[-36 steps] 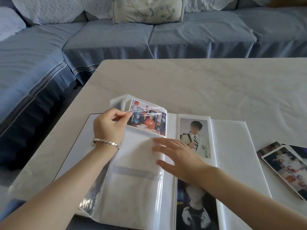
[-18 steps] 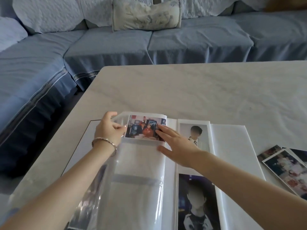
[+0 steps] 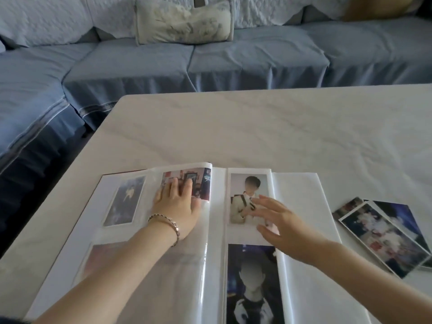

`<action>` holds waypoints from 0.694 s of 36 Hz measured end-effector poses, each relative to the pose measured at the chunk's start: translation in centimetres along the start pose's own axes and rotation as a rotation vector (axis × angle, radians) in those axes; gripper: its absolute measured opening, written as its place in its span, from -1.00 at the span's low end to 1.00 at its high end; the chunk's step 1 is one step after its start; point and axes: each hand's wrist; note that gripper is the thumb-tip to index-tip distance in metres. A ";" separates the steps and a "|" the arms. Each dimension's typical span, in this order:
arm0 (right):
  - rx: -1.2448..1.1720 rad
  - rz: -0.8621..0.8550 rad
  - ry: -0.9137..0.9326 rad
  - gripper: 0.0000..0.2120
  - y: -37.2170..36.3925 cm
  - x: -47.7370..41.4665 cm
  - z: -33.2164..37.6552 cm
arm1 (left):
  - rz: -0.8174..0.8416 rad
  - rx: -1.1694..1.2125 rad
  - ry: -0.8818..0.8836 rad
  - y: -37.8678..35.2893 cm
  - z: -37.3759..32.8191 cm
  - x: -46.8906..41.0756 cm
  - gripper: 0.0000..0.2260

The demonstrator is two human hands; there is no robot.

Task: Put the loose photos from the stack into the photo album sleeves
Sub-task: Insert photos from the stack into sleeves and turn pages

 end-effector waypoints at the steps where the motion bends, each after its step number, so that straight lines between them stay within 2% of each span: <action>1: 0.034 -0.008 -0.014 -0.67 0.8 0.8 -0.6 | -0.027 -0.020 0.019 0.3 -1.1 0.1 -0.50; 3: 0.131 -0.018 -0.050 -0.67 2.6 2.2 -2.0 | -0.114 -0.006 -0.026 0.6 -3.1 0.5 -0.57; 5: 0.214 -0.031 -0.114 -0.66 4.6 3.6 -3.3 | -0.207 0.038 -0.192 0.4 -4.9 1.2 -0.63; 7: 0.285 -0.057 -0.197 -0.65 6.2 4.9 -4.6 | -0.206 0.086 -0.359 -0.2 -6.5 2.0 -0.61; 9: 0.346 -0.089 -0.271 -0.64 7.5 6.1 -5.9 | -0.142 0.126 -0.434 -0.8 -7.8 2.8 -0.59; 12: 0.473 -0.088 -0.338 -0.49 8.5 7.6 -7.8 | -0.086 0.155 -0.458 -1.7 -8.9 3.6 -0.59; 17: 0.661 0.045 -0.482 -0.25 8.1 9.4 -9.8 | -0.012 0.112 -0.441 -2.3 -9.3 4.0 -0.56; 25: 0.784 -0.081 -0.333 -0.56 7.5 9.6 -8.4 | -0.004 0.124 -0.412 -2.6 -8.7 4.5 -0.57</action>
Point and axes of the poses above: each hand's wrist, its own x-axis away from the middle knuckle, its own y-axis out of the back of the hand, z = x × y, and after that the axes turned 15 degrees about -z, right-handed
